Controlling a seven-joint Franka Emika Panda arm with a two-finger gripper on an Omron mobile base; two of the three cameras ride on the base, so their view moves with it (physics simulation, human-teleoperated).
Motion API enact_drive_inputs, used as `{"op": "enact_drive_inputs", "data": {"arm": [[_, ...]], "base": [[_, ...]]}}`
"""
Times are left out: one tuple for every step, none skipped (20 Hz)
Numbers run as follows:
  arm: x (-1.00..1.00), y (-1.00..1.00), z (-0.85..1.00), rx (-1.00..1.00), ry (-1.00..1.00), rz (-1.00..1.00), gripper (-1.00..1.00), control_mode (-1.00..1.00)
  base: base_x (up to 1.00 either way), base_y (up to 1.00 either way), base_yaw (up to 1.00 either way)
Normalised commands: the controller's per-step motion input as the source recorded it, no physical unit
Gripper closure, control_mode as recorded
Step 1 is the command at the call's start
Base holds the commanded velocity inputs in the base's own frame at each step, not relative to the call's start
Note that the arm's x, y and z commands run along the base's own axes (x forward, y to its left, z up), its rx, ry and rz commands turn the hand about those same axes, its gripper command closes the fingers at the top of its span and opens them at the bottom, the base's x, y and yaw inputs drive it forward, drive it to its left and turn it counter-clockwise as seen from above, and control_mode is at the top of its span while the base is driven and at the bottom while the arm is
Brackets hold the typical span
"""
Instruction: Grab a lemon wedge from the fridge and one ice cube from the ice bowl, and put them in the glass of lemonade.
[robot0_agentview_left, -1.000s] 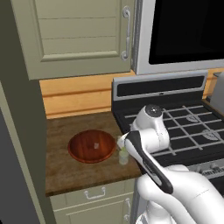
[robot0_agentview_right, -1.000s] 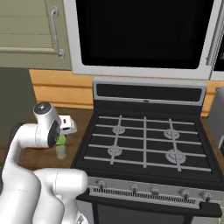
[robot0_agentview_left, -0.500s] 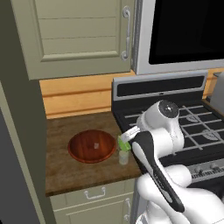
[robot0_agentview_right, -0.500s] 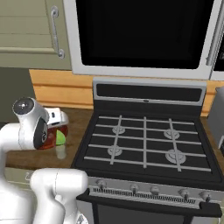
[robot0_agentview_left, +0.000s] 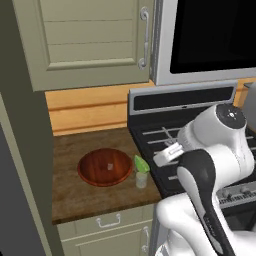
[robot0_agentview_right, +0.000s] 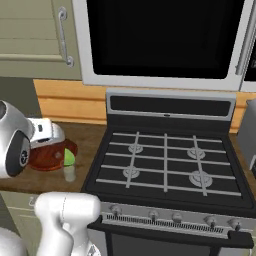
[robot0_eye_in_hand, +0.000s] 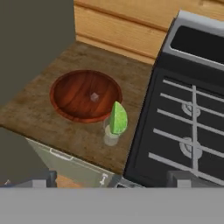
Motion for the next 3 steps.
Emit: {"op": "enact_drive_inputs", "data": {"arm": [[-0.76, -0.25, 0.51, 0.00, 0.00, -0.01, -1.00, -1.00], [-0.70, -0.31, 0.50, 0.00, 0.00, -0.03, -1.00, -1.00], [-0.67, -0.36, 0.49, 0.01, 0.00, -0.06, -1.00, -1.00]], "base": [[0.00, 0.00, 0.00], [0.00, 0.00, 0.00], [0.00, 0.00, 0.00]]}}
